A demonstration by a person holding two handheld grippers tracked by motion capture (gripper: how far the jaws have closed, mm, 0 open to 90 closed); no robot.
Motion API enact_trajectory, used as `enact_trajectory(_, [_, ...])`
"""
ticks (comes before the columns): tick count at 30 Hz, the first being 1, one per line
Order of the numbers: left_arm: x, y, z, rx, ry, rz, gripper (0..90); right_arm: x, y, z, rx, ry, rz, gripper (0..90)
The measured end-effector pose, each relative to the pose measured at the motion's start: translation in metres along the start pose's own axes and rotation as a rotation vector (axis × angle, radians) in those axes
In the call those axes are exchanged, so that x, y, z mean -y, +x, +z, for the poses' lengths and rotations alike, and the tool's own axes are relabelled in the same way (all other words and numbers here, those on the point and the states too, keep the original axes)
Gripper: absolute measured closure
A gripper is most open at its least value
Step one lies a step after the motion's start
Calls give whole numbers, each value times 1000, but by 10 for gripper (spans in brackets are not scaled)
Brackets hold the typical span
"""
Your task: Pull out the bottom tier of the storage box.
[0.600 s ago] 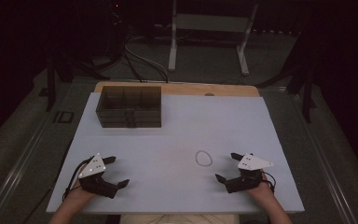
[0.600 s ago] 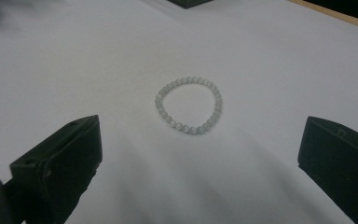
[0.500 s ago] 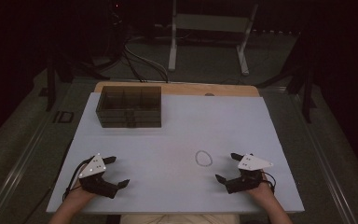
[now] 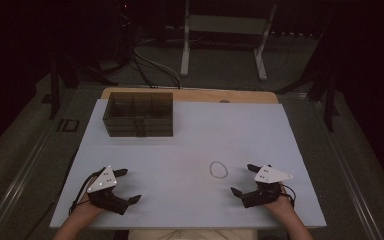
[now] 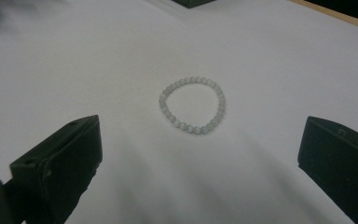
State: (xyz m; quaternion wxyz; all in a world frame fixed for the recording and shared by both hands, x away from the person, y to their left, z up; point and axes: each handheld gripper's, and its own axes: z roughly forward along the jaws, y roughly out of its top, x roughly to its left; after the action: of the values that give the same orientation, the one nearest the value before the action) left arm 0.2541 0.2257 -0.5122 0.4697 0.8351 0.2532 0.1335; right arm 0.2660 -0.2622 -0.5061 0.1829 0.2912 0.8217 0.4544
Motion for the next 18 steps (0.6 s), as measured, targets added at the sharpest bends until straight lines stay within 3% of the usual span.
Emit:
enact_trajectory(7, [-9, -6, 2, 31, 2, 38, 8, -1, 2, -1, 2, -14, 1, 0])
enact_trajectory(11, [-19, -5, -2, 63, -30, 30, 8, -2, 3, -1, 0, -24, -1, 0])
enact_trajectory(18, [-40, -2, -11, 45, -60, 69, 8, -4, 2, -4, -4, -46, 10, 0])
